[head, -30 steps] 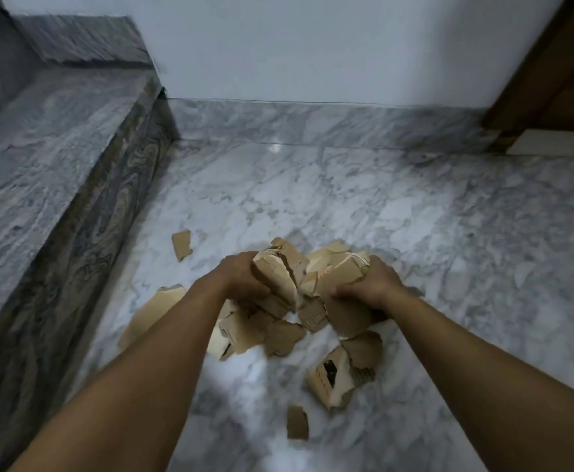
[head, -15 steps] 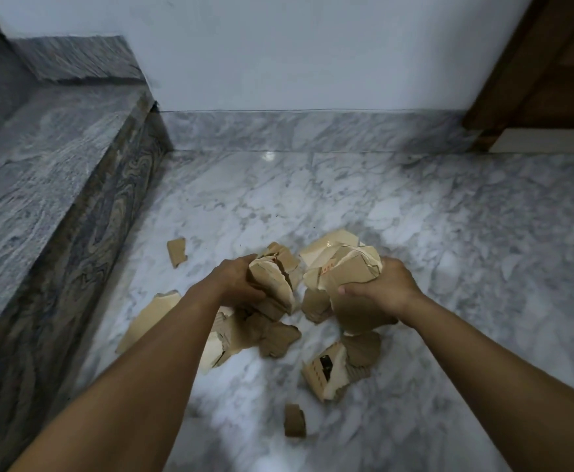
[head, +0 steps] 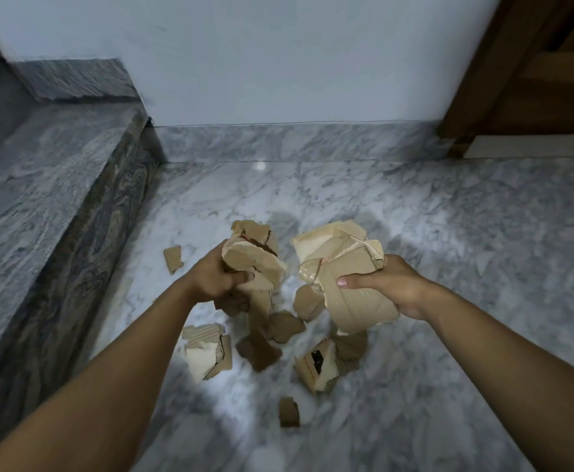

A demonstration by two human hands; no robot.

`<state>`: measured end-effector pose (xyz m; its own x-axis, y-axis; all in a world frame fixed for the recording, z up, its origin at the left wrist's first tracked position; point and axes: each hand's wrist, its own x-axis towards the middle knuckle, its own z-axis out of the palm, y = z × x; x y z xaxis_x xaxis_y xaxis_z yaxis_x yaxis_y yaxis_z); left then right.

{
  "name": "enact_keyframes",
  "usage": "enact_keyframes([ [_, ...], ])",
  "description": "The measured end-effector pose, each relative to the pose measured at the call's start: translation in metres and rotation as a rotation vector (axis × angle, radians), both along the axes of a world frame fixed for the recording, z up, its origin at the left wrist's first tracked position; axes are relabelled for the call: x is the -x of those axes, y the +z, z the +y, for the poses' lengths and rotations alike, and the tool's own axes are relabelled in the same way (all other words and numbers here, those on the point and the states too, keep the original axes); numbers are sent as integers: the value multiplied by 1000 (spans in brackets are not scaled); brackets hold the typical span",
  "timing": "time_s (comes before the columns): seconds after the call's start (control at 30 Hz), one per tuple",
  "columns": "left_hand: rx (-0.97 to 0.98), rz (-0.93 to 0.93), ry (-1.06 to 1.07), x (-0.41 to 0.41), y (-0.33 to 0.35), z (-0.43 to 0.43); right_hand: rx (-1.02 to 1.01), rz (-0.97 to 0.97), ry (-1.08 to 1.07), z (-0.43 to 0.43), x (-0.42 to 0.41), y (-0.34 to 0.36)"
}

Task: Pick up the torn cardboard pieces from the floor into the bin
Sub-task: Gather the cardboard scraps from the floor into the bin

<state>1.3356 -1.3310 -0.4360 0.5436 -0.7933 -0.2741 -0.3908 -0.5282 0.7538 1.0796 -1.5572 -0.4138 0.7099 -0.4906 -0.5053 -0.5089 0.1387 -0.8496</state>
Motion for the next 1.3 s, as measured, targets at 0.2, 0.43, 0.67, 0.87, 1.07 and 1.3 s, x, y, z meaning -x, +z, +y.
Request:
enact_keyframes([
  [0.2,145,80,52,10,41,5,-72,-4,50,10,1,33],
  [0.43,211,213,75,38,75,-9,-185,-94,-15,25,-6,65],
  [0.67,182,454,-99,106,113,-96,-276,-211,-299,17,47,95],
  [0.87,157,582,-367,210,147,-180,-256,-290,-685,7,157,121],
  [1.07,170,560,-946,354,211,-221,-88,-296,-1136,42,303,163],
  [1.3,74,569,-1244,566,267,-224,5,-311,-1457,102,503,217],
])
